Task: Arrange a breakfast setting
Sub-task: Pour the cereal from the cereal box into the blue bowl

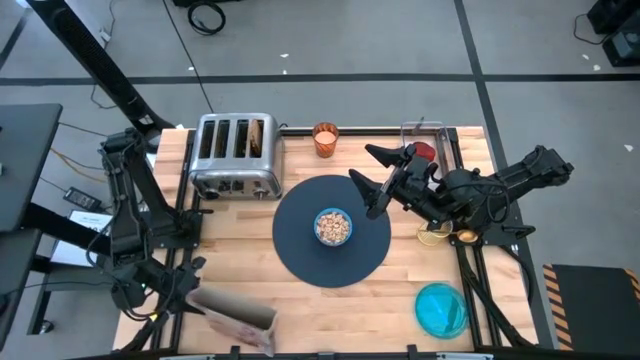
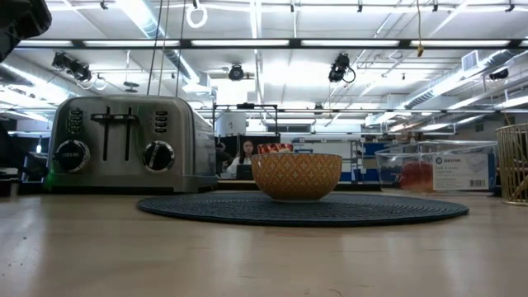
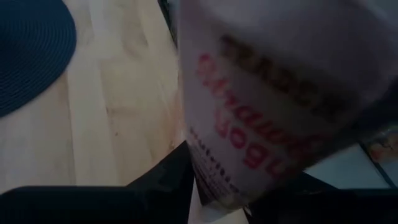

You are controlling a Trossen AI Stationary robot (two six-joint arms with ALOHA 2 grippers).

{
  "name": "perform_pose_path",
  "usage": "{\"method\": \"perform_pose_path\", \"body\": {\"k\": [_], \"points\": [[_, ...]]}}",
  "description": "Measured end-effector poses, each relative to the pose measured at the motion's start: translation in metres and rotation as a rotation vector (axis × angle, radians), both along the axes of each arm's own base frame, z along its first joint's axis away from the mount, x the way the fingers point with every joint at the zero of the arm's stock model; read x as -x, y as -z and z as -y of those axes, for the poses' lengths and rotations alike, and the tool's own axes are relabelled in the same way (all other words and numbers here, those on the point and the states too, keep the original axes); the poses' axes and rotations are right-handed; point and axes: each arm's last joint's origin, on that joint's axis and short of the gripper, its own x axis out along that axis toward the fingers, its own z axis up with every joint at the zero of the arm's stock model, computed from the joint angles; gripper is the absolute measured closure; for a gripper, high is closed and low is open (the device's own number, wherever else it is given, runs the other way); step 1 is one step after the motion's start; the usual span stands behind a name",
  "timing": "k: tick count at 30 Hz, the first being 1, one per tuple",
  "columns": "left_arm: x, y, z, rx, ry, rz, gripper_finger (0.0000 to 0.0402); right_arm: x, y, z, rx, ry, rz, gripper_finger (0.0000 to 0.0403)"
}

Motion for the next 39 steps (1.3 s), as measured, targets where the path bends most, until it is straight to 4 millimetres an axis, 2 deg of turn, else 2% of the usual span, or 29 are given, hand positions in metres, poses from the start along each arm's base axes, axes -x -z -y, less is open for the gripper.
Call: {"method": "perform_pose_path", "body": {"k": [14, 20, 23, 29, 35, 39], "points": [[0.001, -0.004, -0.001, 0.032, 0.034, -0.01, 0.028, -0.001, 0.003, 0.001, -0.007, -0.002, -0.025, 0.003], [0.001, -0.004, -0.002, -0.032, 0.074, 0.04, 0.0285, -0.002, 0.003, 0.003, -0.009, 0.012, -0.025, 0.003], [0.001, -0.003, -0.002, -0.084, 0.102, 0.068, 0.0308, -0.003, 0.003, 0.005, -0.01, 0.021, -0.025, 0.003], [0.0, 0.001, -0.007, -0.168, 0.07, 0.093, 0.0389, -0.003, 0.003, 0.006, -0.014, 0.024, -0.023, 0.003], [-0.003, -0.002, -0.013, -0.226, 0.012, 0.16, 0.0392, -0.003, 0.003, 0.007, -0.006, 0.034, -0.028, 0.003], [-0.002, -0.006, -0.028, -0.27, 0.013, 0.165, 0.0396, -0.004, 0.003, 0.01, -0.005, 0.046, -0.029, 0.003]]}}
